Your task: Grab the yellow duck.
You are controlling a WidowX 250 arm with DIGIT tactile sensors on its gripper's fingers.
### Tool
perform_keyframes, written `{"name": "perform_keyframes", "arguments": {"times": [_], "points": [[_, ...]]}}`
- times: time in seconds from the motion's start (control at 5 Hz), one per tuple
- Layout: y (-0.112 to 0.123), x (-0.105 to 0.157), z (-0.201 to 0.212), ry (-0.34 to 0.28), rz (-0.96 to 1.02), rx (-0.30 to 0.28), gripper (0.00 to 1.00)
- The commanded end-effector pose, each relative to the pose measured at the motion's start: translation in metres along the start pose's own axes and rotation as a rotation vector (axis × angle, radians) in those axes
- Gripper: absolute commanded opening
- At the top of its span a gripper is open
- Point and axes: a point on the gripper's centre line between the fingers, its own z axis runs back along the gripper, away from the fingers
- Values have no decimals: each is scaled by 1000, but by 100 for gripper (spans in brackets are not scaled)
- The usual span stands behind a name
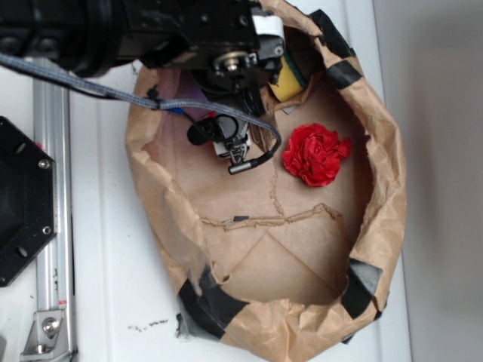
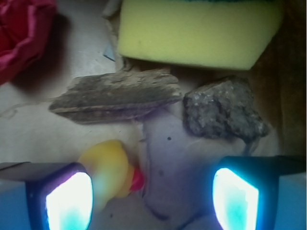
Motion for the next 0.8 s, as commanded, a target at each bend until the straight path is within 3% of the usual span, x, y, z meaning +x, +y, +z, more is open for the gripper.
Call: {"name": "perform_keyframes", "arguments": {"times": [0.0, 0.2, 0.6], "points": [[-26, -10, -32, 25, -97, -12, 100], [-45, -21, -19, -10, -163, -45, 100], [-48, -27, -12, -31, -181, -40, 100]]}}
